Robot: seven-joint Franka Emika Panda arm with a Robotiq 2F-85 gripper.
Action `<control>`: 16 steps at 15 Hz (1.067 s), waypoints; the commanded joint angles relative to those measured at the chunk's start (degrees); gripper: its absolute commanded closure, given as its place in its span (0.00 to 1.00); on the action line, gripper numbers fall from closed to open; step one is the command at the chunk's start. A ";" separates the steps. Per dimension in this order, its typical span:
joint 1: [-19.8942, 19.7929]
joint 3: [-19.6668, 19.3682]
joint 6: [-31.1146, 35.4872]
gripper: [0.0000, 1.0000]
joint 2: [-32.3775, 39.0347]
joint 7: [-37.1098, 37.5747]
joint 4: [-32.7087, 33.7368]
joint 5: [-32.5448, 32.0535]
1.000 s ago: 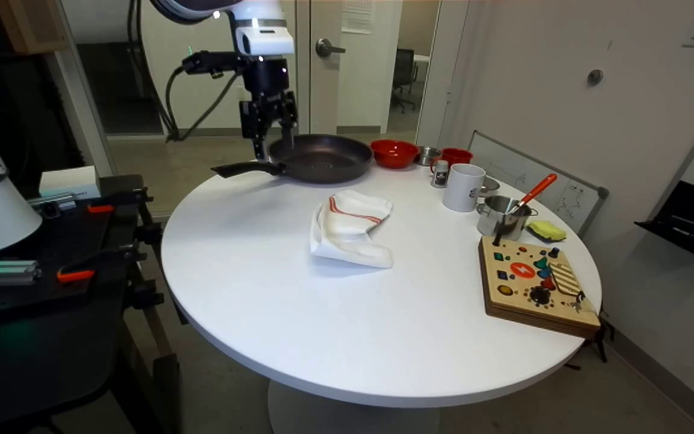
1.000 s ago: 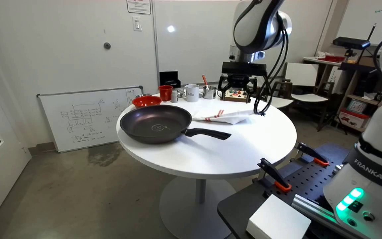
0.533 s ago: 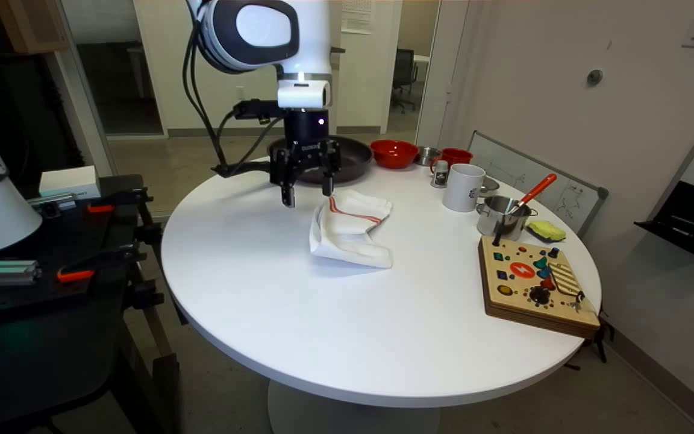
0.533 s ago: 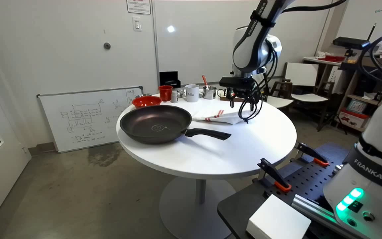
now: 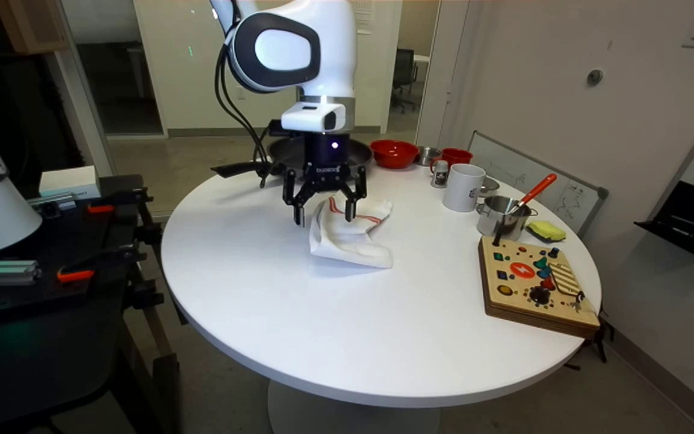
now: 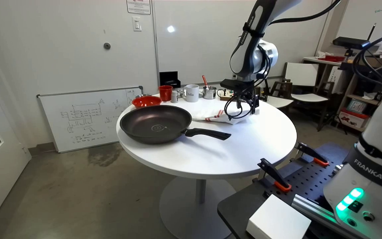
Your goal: Fold the towel twice.
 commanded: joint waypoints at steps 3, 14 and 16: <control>1.94 -3.45 -5.01 0.00 3.32 11.73 2.56 4.27; -0.10 2.39 -9.09 0.79 3.57 15.58 3.00 11.51; 0.00 2.53 -8.44 0.95 2.97 15.49 2.78 11.42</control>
